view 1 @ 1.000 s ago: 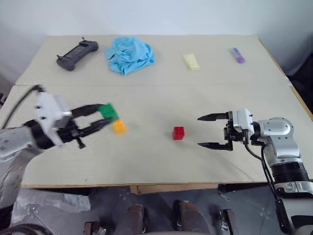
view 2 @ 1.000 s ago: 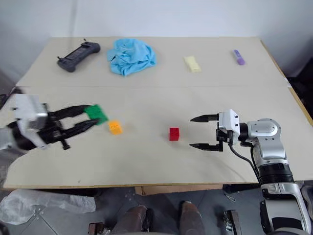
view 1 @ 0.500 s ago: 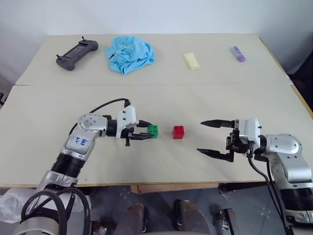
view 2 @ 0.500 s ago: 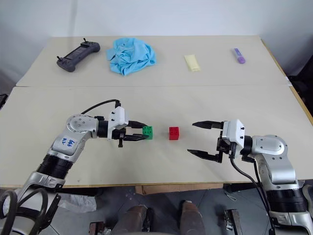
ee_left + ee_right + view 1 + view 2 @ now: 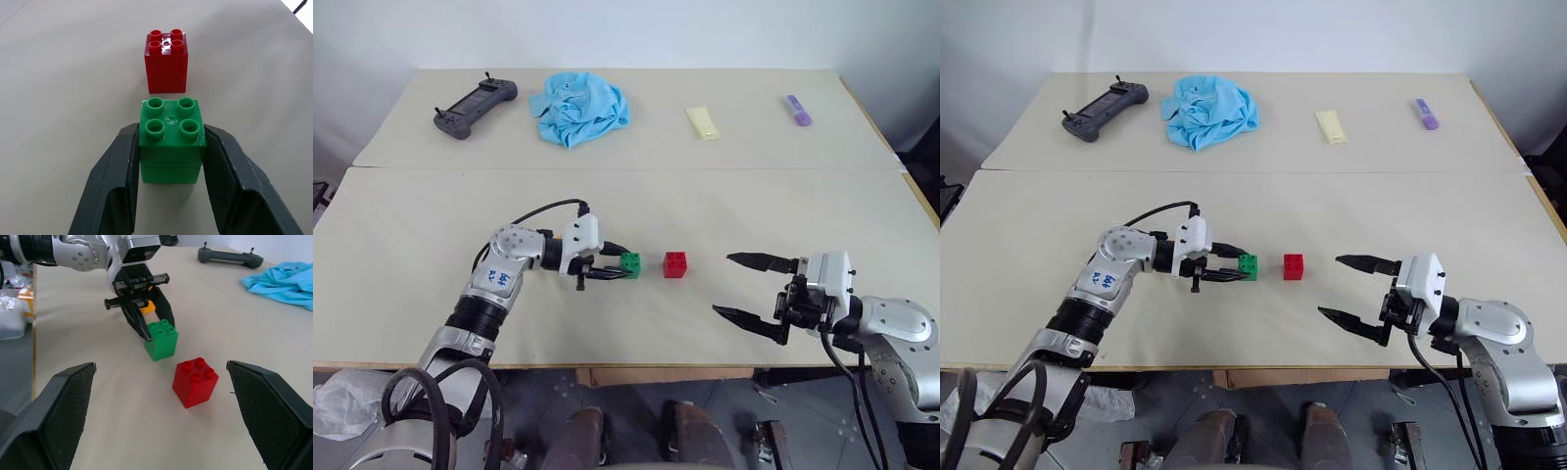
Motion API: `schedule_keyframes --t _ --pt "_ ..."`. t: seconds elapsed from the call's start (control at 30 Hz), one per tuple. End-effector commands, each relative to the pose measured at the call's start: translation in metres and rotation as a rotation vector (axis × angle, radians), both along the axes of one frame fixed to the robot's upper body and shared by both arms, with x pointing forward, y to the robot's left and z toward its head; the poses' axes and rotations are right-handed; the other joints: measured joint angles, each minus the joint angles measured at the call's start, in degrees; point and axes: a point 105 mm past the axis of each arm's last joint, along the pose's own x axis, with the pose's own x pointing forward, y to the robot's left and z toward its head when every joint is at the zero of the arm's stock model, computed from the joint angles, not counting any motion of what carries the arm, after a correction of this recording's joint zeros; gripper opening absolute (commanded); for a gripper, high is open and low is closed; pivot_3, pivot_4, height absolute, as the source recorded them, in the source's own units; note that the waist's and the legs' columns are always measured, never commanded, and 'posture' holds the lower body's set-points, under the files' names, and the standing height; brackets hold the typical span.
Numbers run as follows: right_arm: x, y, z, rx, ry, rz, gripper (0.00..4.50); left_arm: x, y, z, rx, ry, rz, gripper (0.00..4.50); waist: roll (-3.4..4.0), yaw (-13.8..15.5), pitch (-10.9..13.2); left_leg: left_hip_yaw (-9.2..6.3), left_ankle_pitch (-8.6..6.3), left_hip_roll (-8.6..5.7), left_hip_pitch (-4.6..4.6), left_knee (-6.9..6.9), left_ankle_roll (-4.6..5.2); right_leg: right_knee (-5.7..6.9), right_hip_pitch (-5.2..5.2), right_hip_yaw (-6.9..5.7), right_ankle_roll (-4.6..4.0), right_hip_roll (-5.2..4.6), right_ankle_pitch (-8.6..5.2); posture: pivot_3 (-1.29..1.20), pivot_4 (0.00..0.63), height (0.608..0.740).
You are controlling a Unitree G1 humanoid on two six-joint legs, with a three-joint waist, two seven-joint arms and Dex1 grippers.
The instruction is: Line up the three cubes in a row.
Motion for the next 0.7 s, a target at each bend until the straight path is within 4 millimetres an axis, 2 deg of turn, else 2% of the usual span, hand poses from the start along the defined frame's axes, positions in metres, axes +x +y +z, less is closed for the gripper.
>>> schedule_keyframes --t 0.03,0.1,0.17,0.2,0.43,0.57,0.6,0.7 --pt "-0.003 0.003 0.009 0.003 -0.044 0.006 4.50 -0.002 0.001 -0.003 0.025 0.010 -0.029 1.47 0.00 0.0 0.0 -0.01 0.00 0.00 0.00 0.00 0.00 0.00 0.00 0.00 0.00 -0.01 0.00 0.00 0.150 0.740" --pt "-0.004 0.005 0.008 0.006 -0.042 0.008 4.50 -0.003 0.001 -0.005 0.034 0.022 -0.039 1.47 0.00 0.0 0.0 0.00 0.00 0.00 0.00 0.00 0.00 0.00 0.00 0.00 0.00 0.00 0.00 0.00 0.150 0.740" --pt "-0.005 0.006 0.007 0.007 -0.040 0.008 4.50 -0.002 0.001 -0.005 0.037 0.025 -0.038 2.20 0.00 0.0 0.0 0.00 0.00 0.00 0.00 0.00 0.00 0.00 0.00 -0.01 0.00 0.01 0.00 0.00 0.150 0.740" --pt "-0.005 0.006 0.006 0.007 -0.039 0.008 4.50 -0.001 0.002 -0.004 0.037 0.025 -0.036 2.39 0.00 0.0 0.0 0.00 0.00 -0.01 0.00 0.00 0.01 0.01 0.01 0.00 0.00 0.01 0.00 0.00 0.150 0.740" --pt "-0.004 0.007 0.004 0.011 -0.035 0.005 4.50 0.007 0.004 0.011 -0.015 -0.025 -0.001 4.44 -0.03 0.0 0.0 -0.02 0.03 -0.06 -0.01 0.00 0.05 0.03 0.00 -0.01 0.01 0.03 0.00 0.00 0.150 0.740" --pt "0.001 0.011 0.004 0.015 -0.041 0.025 4.50 0.004 0.008 0.036 -0.071 -0.113 -0.020 4.44 -0.04 -0.1 0.0 -0.02 0.03 -0.05 -0.01 0.00 0.05 0.02 0.00 -0.01 0.01 0.03 0.00 0.00 0.150 0.740" --pt "0.004 0.013 0.005 0.017 -0.044 0.041 4.50 0.000 0.014 0.050 -0.106 -0.143 -0.021 4.44 -0.04 -0.2 0.0 -0.02 0.03 -0.05 -0.01 0.00 0.05 0.02 -0.01 0.00 0.01 0.02 0.00 0.00 0.150 0.740" --pt "0.010 0.020 0.008 0.026 -0.052 0.083 4.50 -0.011 0.034 0.073 -0.181 -0.185 0.014 4.44 -0.08 -0.7 0.0 -0.01 0.03 0.02 -0.01 0.00 0.04 0.02 -0.03 0.04 0.01 -0.06 0.00 0.00 0.150 0.740"
